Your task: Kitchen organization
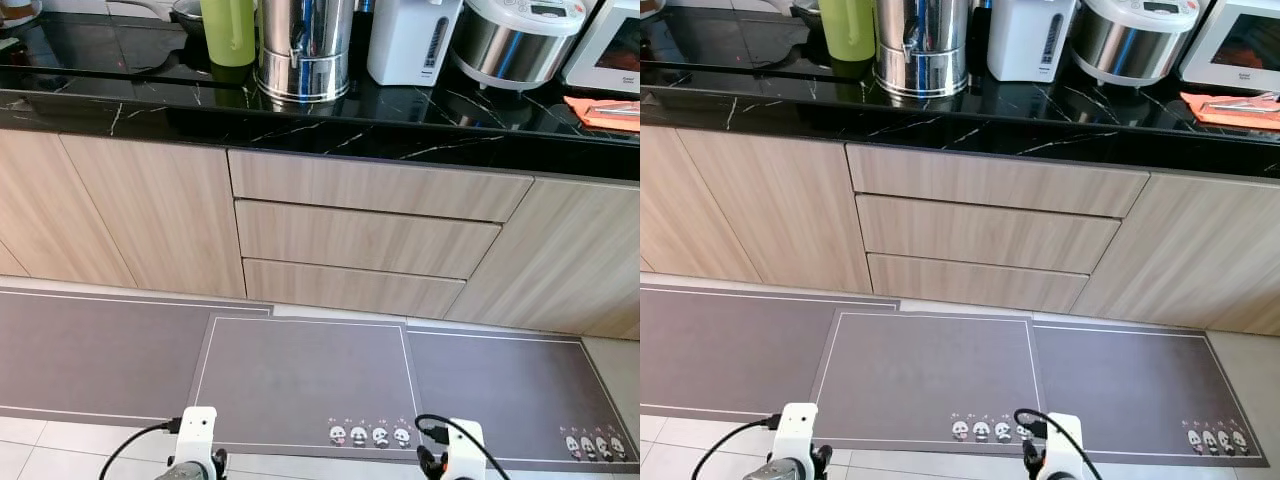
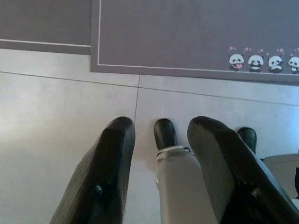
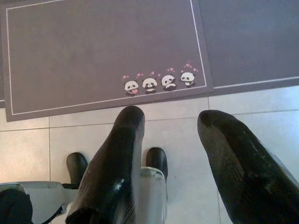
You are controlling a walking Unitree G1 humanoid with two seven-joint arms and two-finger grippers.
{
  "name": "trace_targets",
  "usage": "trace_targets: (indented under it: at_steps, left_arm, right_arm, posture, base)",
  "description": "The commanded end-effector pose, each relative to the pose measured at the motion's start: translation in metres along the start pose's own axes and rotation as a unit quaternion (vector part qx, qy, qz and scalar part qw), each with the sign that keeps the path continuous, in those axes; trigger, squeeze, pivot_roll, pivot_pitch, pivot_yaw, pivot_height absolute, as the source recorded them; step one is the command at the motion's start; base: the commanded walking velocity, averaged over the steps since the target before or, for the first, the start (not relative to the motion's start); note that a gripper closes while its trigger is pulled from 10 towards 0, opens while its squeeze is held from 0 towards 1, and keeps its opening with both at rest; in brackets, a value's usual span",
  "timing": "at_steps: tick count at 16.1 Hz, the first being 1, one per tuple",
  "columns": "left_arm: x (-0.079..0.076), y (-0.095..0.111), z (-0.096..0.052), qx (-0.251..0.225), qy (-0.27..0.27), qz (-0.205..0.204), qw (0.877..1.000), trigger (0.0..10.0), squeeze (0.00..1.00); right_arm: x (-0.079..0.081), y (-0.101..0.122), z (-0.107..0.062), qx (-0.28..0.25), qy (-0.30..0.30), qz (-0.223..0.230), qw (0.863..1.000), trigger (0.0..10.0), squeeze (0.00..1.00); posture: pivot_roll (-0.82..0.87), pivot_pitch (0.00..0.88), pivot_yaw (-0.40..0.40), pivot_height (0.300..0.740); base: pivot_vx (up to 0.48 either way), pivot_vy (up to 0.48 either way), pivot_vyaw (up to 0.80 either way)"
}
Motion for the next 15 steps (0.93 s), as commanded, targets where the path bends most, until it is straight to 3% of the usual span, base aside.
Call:
trace_targets:
  at_steps: [1, 10, 12, 15]
  left_arm:
    - [0.0, 0.003, 0.0, -0.001, 0.004, -0.009, 1.0, 10.0, 0.0]
    - [-0.002, 0.005, 0.001, -0.006, 0.002, -0.022, 1.0, 10.0, 0.0]
    - [0.005, 0.017, 0.002, -0.02, 0.006, -0.031, 0.999, 10.0, 0.0]
    - [0.004, 0.017, 0.002, -0.02, 0.007, -0.029, 0.999, 10.0, 0.0]
  right_arm:
    - [-0.002, 0.001, 0.0, -0.001, 0.004, -0.006, 1.0, 10.0, 0.0]
    - [-0.001, -0.01, -0.002, 0.021, 0.007, -0.017, 1.0, 10.0, 0.0]
    - [-0.016, -0.015, -0.007, 0.027, -0.003, -0.012, 1.0, 10.0, 0.0]
    - [-0.018, -0.019, -0.008, 0.032, 0.0, -0.015, 0.999, 10.0, 0.0]
  posture:
    - [-0.05, 0.0, -0.089, 0.74]
    - [-0.08, 0.0, -0.08, 0.74]
    - [-0.09, 0.0, -0.057, 0.74]
    - [-0.08, 0.0, -0.06, 0.74]
  base:
    - [0.0, 0.0, 0.0]
    - [0.0, 0.0, 0.0]
    - [0.0, 0.0, 0.0]
    - [0.0, 0.0, 0.0]
Point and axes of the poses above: a point about 5 cm out from each wrist's last joint towards the gripper, its own z axis pointing out of the wrist towards the gripper, its own y axis along the axis of the wrist's last joint, x = y × z, the point moved 1 cm from there along z, pointing out of the wrist towards the gripper, and after that the axes turned 4 degrees about z, right-handed, at the moved point
